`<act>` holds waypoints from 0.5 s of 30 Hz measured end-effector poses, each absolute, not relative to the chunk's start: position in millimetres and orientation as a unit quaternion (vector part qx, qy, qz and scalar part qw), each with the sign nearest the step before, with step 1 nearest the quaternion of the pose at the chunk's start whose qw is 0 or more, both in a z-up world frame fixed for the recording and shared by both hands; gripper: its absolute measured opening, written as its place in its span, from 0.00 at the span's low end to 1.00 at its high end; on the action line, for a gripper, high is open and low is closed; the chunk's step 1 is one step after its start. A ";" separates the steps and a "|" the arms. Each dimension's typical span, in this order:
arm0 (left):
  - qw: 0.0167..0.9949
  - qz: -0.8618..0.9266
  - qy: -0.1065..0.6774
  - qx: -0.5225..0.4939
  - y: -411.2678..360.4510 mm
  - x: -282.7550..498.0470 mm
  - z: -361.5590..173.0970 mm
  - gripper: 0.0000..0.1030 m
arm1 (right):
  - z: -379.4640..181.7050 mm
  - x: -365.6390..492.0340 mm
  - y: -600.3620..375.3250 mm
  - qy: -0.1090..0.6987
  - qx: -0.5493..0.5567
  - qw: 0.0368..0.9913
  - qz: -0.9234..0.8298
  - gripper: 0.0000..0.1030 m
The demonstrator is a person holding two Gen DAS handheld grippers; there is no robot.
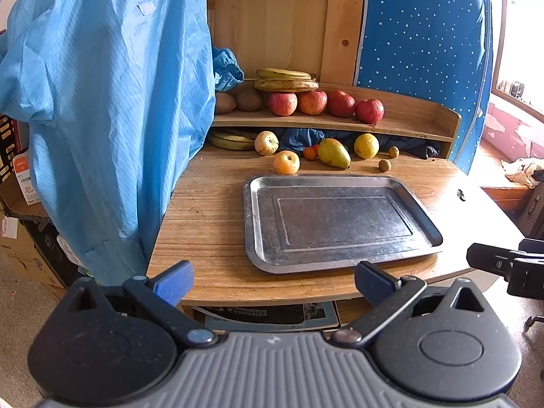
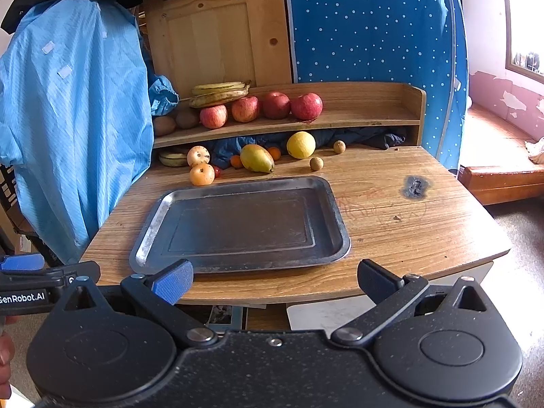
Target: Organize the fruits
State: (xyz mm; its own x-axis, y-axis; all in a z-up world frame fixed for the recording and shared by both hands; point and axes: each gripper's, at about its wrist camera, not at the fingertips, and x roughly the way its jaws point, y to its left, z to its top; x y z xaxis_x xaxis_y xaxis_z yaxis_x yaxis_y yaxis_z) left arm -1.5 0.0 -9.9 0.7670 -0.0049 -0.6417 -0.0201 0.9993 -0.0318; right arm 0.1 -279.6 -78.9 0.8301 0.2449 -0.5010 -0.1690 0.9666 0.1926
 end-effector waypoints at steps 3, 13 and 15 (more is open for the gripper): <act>0.939 0.003 0.344 -0.019 -0.8 1.3 -10.3 1.00 | -79.0 0.1 -279.5 0.271 0.070 0.954 0.109 1.00; 0.938 0.002 0.346 -0.019 -3.4 3.0 -13.2 1.00 | -80.6 4.5 -280.2 0.276 0.072 0.952 0.105 1.00; 0.937 0.002 0.348 -0.019 -3.3 3.9 -13.8 1.00 | -80.6 5.3 -279.3 0.279 0.072 0.952 0.106 1.00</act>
State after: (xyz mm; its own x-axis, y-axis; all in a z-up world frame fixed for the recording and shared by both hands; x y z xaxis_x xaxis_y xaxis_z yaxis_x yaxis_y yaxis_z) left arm 3.9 -3.3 -13.8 0.7579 -0.0106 -0.6523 -0.0162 0.9993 -0.0350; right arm 5.3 -279.3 -80.6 0.8223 0.2413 -0.5153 -0.1609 0.9673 0.1963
